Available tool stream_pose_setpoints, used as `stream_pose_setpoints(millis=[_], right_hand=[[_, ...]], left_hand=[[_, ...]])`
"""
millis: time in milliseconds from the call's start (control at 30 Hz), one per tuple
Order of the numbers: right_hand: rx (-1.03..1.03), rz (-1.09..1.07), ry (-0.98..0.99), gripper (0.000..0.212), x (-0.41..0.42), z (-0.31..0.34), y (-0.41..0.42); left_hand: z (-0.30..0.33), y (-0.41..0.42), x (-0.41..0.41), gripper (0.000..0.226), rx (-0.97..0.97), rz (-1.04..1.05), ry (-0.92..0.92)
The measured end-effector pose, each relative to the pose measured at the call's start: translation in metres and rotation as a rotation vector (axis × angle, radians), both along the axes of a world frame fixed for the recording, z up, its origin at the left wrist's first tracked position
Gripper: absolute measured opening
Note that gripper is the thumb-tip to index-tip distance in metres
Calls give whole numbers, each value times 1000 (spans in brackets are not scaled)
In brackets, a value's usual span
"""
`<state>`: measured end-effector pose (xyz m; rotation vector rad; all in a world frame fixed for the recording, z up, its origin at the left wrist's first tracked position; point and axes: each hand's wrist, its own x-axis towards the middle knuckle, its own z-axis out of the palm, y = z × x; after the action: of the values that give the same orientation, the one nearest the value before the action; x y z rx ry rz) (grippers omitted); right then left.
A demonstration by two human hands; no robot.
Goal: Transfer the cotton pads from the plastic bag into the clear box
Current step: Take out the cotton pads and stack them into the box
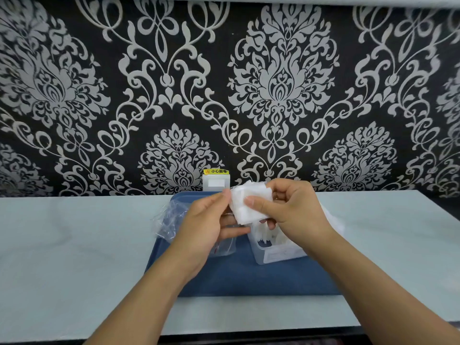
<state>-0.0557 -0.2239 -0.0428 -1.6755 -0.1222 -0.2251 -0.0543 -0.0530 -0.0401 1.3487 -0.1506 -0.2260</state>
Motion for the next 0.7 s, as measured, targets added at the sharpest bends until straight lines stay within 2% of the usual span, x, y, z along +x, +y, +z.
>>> stream_pose_setpoints(millis=[67,133,200,300,433,533,567,633,700], right_hand=[[-19,26,7,16,0,2,-1],[-84,64,10,14,-2,4,-1],[-134,2,-29,15,-4,5,1],[-101,-100,10,41,-6,10,11],[-82,40,106,64,-9,7,33],[19,30,117,78,-6,10,26],[30,45,126,75,-5,11,20],[17,67,131,48,-2,11,9],[24,44,154,24,0,13,-2]], left_hand=[[-1,-2,-1,32,26,-10,-34],[-4,-3,-1,21,61,12,-68],[-6,-4,0,18,63,64,-58],[-9,-9,2,23,60,96,-67],[-8,-29,-7,34,6,-43,-36],[-12,-33,-1,40,-88,4,-3],[-12,-32,2,43,-131,23,16],[-11,-30,7,45,-158,23,47],[-7,-28,7,44,-56,26,28]])
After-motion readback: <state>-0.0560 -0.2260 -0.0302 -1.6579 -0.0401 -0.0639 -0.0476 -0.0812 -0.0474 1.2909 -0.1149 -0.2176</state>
